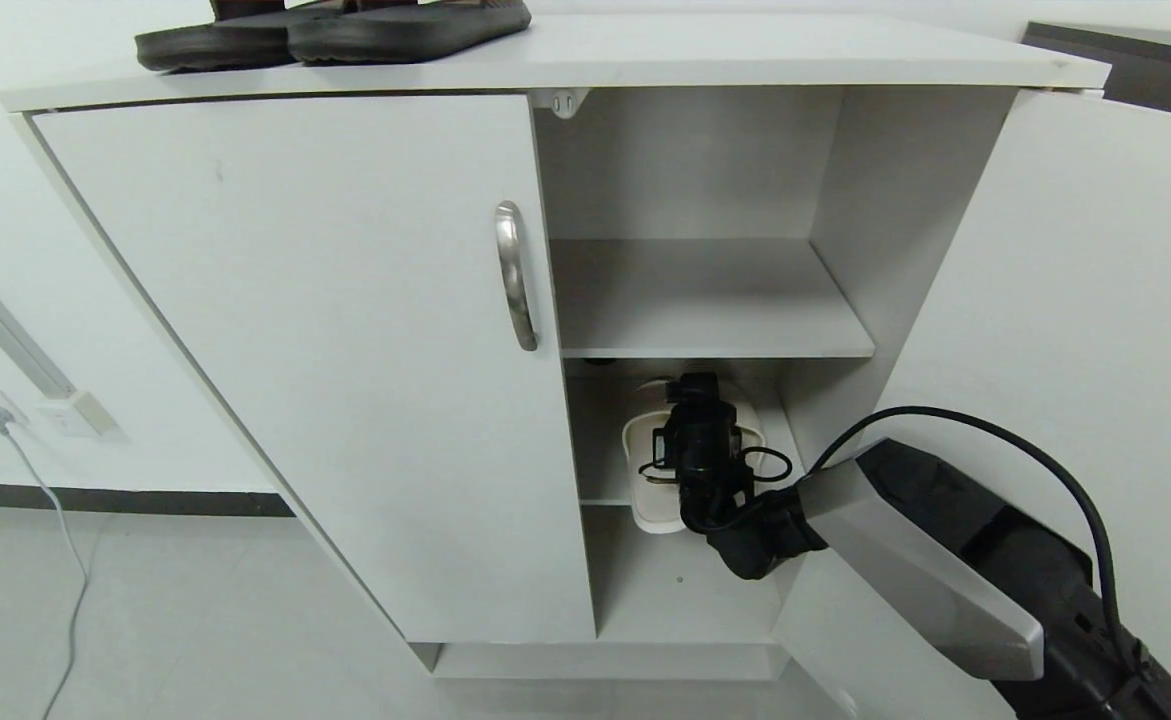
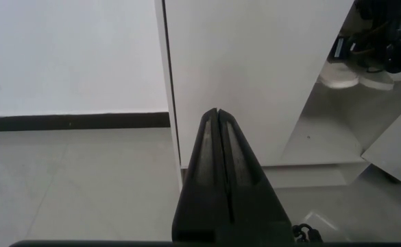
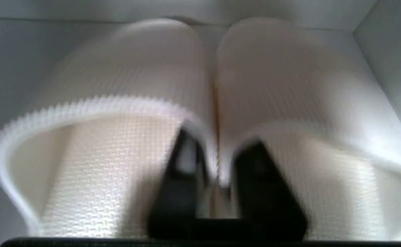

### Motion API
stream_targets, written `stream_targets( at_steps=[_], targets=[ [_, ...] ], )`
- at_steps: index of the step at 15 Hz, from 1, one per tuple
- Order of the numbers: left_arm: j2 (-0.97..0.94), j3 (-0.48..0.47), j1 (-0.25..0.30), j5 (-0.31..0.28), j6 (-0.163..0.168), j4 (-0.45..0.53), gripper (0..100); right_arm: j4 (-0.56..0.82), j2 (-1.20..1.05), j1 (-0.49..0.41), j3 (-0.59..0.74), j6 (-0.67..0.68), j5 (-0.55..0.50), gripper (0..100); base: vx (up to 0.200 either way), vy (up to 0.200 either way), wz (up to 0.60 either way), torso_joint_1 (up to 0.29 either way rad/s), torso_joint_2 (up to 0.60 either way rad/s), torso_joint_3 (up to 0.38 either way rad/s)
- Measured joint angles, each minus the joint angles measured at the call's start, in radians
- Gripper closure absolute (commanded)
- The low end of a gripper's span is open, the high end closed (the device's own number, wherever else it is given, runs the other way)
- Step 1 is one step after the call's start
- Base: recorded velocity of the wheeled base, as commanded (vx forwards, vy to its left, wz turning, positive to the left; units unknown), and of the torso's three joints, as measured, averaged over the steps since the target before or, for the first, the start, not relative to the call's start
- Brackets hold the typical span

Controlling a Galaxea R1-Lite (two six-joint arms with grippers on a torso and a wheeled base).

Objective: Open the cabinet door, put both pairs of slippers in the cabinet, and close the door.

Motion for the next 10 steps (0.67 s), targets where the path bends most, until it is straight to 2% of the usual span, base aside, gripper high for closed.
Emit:
stream_targets(
  at_steps=[2, 5, 10],
  targets=[
    [0.000, 0.000, 0.000, 0.000, 0.000, 0.000, 100, -0.007, -0.001, 0.003, 0.026, 0.000, -0.001, 0, 0.000, 0.000, 0.00, 0.000, 0.00, 0.000],
    [0.000, 0.000, 0.000, -0.001, 0.000, 0.000, 100, -0.072, -0.039, 0.024, 0.138, 0.000, -0.001, 0, 0.000, 0.000, 0.00, 0.000, 0.00, 0.000],
    [0.000, 0.000, 0.000, -0.004, 0.000, 0.000, 100, -0.198, -0.196, 0.080, 0.440, 0.000, -0.002, 0, 0.000, 0.000, 0.00, 0.000, 0.00, 0.000]
  ],
)
